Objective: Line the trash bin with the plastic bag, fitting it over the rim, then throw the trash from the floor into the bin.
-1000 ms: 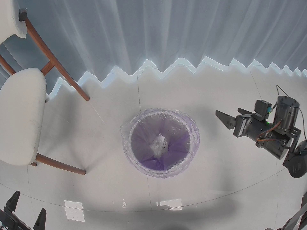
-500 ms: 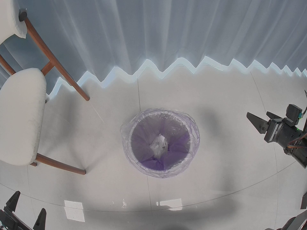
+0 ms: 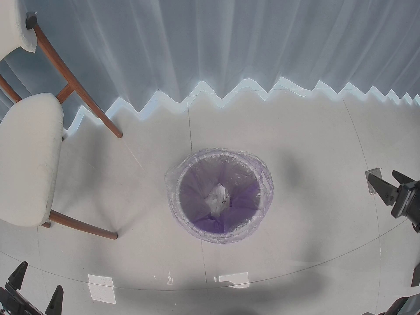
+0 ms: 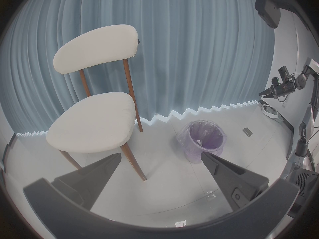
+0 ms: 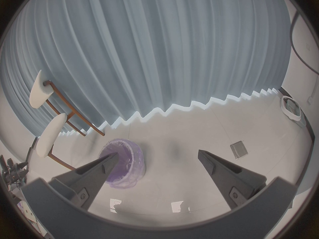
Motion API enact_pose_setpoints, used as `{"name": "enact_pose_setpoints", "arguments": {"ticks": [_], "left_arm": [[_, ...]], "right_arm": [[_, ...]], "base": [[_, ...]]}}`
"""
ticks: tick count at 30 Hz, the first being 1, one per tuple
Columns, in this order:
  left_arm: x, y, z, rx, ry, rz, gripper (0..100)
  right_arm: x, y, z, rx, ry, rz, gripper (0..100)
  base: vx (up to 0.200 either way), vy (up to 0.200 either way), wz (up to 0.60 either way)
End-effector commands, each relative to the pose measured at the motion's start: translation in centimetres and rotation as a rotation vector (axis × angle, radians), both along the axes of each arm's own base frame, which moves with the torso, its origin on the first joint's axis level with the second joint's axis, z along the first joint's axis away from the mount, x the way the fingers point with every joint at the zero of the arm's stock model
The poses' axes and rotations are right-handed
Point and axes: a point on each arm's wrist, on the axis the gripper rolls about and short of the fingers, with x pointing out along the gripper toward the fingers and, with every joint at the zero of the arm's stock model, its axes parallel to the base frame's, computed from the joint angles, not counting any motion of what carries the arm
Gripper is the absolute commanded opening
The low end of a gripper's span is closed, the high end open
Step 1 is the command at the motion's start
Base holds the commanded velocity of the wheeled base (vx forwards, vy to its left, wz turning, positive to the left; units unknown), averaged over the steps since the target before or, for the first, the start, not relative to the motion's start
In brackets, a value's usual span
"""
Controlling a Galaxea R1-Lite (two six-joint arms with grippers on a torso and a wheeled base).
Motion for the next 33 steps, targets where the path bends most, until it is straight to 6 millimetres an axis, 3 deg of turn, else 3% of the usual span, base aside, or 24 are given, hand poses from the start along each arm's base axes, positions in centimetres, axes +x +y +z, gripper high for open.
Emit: {"name": "enact_pose_setpoints", "arguments": {"ticks": [1, 17, 22, 33], "left_arm": [[0.0, 0.0, -0.5, 0.0, 0.002, 0.0, 100], [0.0, 0.0, -0.5, 0.0, 0.0, 0.0, 100], [0.0, 0.0, -0.5, 0.0, 0.0, 0.0, 100], [0.0, 0.0, -0.5, 0.0, 0.0, 0.0, 100]], "right_arm": [[-3.6, -0.7, -0.1, 0.004, -0.065, -0.01, 100], [-9.6, -2.0, -2.5, -0.055, -0.048, -0.053, 100], [-12.2, -2.4, -4.3, -0.099, -0.057, -0.061, 100], [-14.9, -2.7, -6.9, -0.112, -0.03, -0.135, 100]], "base": [[0.0, 0.0, 0.0], [0.0, 0.0, 0.0], [0.0, 0.0, 0.0], [0.0, 0.0, 0.0]]}}
